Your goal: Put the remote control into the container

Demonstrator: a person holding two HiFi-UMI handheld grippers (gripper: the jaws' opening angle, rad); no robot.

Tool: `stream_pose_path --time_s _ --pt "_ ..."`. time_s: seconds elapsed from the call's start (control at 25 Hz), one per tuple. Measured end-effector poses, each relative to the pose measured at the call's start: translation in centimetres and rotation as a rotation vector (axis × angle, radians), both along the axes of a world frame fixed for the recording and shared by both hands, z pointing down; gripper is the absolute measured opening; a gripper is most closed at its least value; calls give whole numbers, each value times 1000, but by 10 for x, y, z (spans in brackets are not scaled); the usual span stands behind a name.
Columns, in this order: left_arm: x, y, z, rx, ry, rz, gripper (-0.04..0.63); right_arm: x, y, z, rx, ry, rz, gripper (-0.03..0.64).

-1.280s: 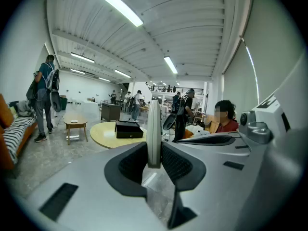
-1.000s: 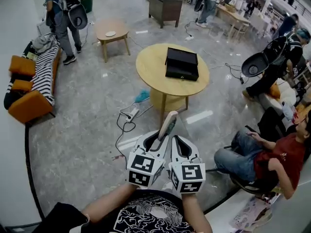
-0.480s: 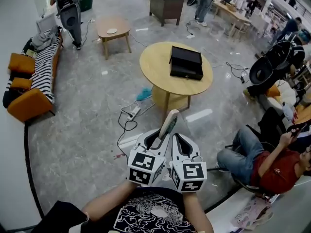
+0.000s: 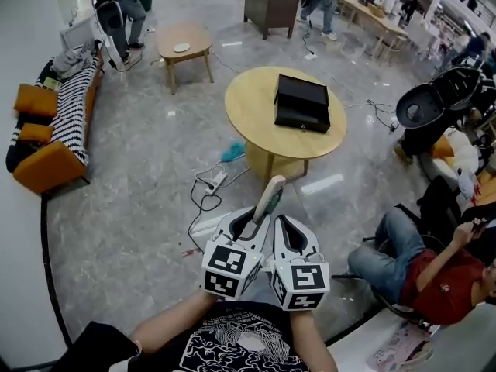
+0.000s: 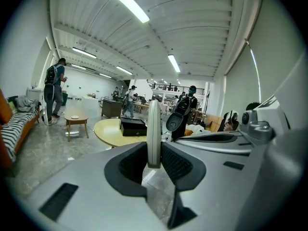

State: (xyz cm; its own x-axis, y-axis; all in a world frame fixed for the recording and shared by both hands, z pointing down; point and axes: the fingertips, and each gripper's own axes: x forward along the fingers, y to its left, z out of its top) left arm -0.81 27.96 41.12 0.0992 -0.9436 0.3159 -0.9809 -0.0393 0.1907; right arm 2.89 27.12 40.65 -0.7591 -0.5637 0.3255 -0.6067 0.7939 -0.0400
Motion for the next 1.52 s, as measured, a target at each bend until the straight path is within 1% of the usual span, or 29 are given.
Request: stream_pose_path --time_s 0.4,0.64,0.84,1.08,1.32,1.52 --pt "-6 -86 4 -29 -11 -6 100 -7 -85 5 -26 -5 -19 23" --pt "-2 -137 3 -49 -18 -15 100 -5 -138 2 -34 -13 -37 23" --pt "6 -177 1 -61 -41 -14 100 3 -180 1 -46 -34 -39 23" --pt "12 -224 4 -74 -41 -33 100 11 -227 4 -61 -38 -55 23" --pt "10 -259 3 -73 -47 -54 100 7 -262 1 -58 -40 -80 23" --pt "12 -276 6 -80 -59 -64 100 8 -279 5 -63 -44 -98 23"
